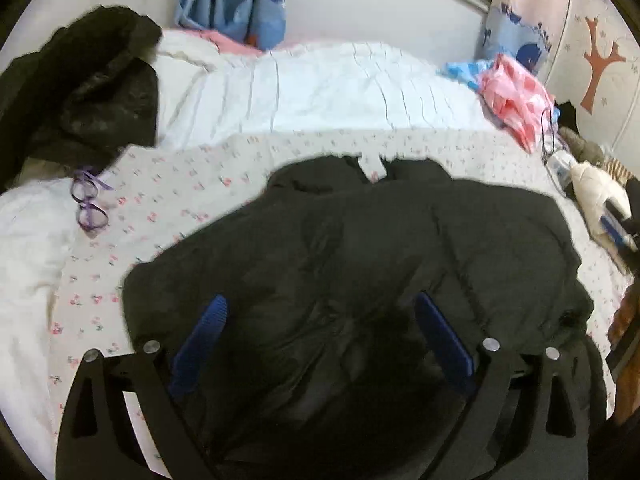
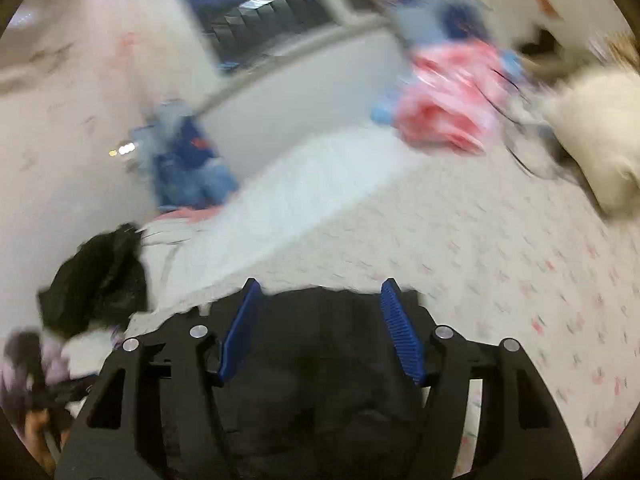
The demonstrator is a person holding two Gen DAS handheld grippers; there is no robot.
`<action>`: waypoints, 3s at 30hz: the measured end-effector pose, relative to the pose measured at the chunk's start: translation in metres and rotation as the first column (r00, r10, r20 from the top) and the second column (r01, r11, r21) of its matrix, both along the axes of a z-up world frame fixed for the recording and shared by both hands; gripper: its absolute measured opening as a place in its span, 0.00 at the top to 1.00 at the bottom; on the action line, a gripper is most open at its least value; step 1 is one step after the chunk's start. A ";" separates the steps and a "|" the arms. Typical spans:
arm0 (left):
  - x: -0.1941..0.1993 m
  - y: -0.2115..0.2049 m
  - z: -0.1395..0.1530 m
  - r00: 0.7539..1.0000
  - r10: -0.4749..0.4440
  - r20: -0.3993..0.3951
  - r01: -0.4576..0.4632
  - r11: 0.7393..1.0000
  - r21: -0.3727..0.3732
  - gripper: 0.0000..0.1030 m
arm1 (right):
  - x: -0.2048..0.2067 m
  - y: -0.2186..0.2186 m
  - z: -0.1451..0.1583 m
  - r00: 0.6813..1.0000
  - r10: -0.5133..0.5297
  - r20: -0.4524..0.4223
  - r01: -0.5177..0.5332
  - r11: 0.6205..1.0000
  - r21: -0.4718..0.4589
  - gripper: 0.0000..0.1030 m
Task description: Fold large clothes
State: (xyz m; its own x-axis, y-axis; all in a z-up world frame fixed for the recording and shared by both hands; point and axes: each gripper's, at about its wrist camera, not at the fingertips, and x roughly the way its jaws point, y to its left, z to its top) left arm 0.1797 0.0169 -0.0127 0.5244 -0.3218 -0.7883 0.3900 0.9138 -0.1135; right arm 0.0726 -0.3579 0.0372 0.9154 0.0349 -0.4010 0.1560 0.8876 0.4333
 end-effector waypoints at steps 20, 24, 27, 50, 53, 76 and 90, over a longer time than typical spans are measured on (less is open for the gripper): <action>-0.169 0.213 -0.036 0.919 0.150 -0.365 -0.210 0.969 -0.128 0.07 | -0.106 -0.050 -0.083 0.839 0.282 -0.465 -0.140 0.938 0.317 0.21; -0.224 0.211 -0.053 0.908 0.060 -0.415 -0.144 0.974 -0.175 0.07 | -0.160 -0.026 -0.103 0.760 0.430 -0.487 -0.206 0.871 0.447 0.21; -0.257 0.212 -0.049 0.903 0.005 -0.430 -0.126 0.959 -0.253 0.07 | -0.194 -0.005 -0.098 0.696 0.548 -0.464 -0.265 0.797 0.543 0.21; -0.369 0.190 0.133 0.979 -0.065 -0.194 -0.053 0.837 -0.545 0.87 | -0.307 -0.014 0.105 0.786 0.614 0.067 -0.568 0.677 0.469 0.93; -0.406 0.184 0.117 0.940 -0.245 -0.236 0.114 0.881 -0.460 0.75 | -0.340 -0.038 0.094 0.734 0.675 -0.070 -0.585 0.682 0.438 0.89; -0.178 0.117 0.036 0.965 0.176 -0.193 -0.248 0.847 -0.470 0.10 | -0.074 0.016 0.009 0.832 0.459 -0.312 -0.438 0.888 0.140 0.79; -0.155 0.044 0.009 0.988 0.056 -0.144 -0.088 0.972 -0.220 0.07 | -0.112 -0.032 -0.008 0.886 0.236 -0.400 -0.272 0.962 -0.036 0.60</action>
State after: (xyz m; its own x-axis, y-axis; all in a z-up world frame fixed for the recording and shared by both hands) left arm 0.0246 0.0610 -0.0041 0.4458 -0.4639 -0.7655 0.2909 0.8839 -0.3663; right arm -0.0392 -0.3904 0.0289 0.6507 0.1928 -0.7344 0.0597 0.9512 0.3026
